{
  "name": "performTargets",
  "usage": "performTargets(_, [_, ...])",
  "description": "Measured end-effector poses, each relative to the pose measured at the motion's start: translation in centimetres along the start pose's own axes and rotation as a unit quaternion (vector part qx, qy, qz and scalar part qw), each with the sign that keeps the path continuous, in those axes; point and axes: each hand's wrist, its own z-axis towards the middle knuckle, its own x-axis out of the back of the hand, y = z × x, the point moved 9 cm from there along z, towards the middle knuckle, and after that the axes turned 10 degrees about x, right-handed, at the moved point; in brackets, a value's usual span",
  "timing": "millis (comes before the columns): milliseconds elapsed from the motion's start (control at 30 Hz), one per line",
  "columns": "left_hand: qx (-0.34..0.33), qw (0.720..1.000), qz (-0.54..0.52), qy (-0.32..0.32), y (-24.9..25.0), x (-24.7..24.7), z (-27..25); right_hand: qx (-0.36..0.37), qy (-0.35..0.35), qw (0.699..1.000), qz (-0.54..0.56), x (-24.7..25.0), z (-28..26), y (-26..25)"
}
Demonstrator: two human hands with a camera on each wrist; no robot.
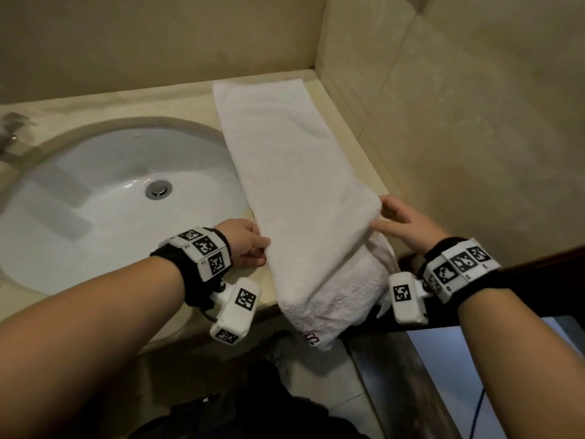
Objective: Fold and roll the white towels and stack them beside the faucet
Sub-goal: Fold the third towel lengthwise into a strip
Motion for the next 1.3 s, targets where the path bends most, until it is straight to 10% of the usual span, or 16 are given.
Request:
performTargets(133, [-0.032,0.999,-0.009,0.024,0.5,0.0,-0.6,0.001,0.002,0.982,-0.19,0.8,-0.4,0.1])
performTargets(300, [-0.03,0.998,-0.034,0.049,0.6,0.8,-1.0,-0.065,0.104,0.982,-0.141,3.0,-1.9,1.5])
performTargets(467, [-0.006,1.0,0.007,0.023,-0.7,-0.3,-1.1,-0.19,-0.002,0.977,-0.095,0.6,-5.3,6.3])
performTargets(667, [-0.037,0.997,0.04,0.046,-0.5,-0.5,-0.8,-0.159,0.127,0.965,-0.165,2.6,-5.5,6.7])
performTargets(1133, [-0.082,0.99,0.096,0.056,1.7,2.1,-0.7,-0.108,0.111,0.946,-0.284,2.9,-1.2,2.7])
performTargets(1300, [-0.177,0.911,0.324,0.185,8.0,6.1,0.3,-0.023,0.044,0.961,-0.27,0.8,6.0,-1.8])
